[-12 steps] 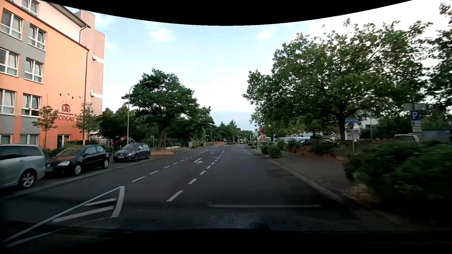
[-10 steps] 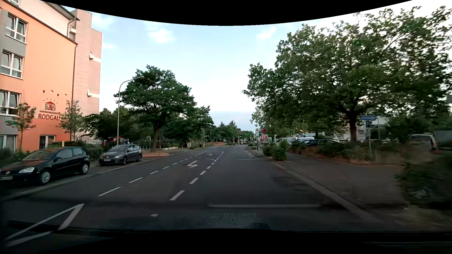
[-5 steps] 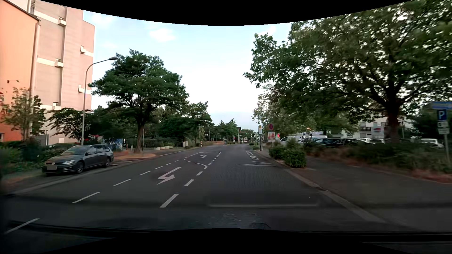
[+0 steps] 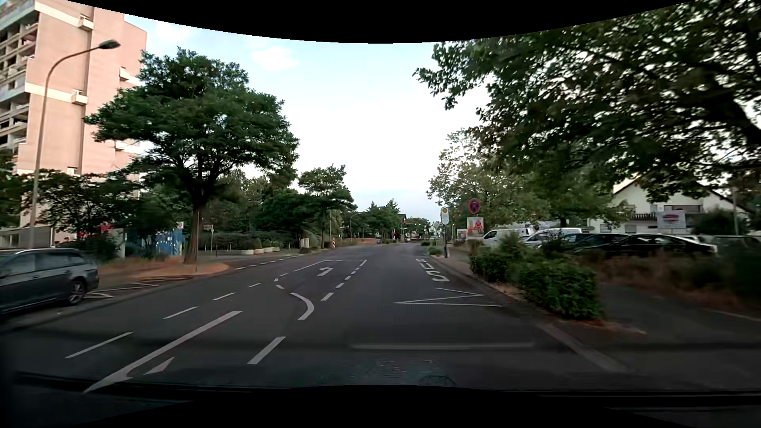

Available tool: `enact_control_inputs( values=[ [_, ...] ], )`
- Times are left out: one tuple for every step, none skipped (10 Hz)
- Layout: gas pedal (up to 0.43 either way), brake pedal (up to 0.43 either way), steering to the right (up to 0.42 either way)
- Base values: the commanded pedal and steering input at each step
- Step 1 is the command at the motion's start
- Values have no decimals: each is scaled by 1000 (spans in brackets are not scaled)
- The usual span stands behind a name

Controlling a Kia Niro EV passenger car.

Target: Follow the waypoints while adhering to traffic rules and regulations

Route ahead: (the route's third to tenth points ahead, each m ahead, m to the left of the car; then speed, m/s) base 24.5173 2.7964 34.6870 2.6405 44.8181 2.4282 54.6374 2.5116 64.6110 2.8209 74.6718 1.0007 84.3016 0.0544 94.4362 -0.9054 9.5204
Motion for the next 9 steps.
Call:
enact_control_inputs(
  values=[
    [39, 0, -5],
    [39, 0, -5],
    [39, 0, -5],
    [39, 0, -5],
    [39, 0, -5],
    [39, 0, -5],
    [39, 0, -5],
    [39, 0, -4],
    [39, 0, -5]
  ],
)
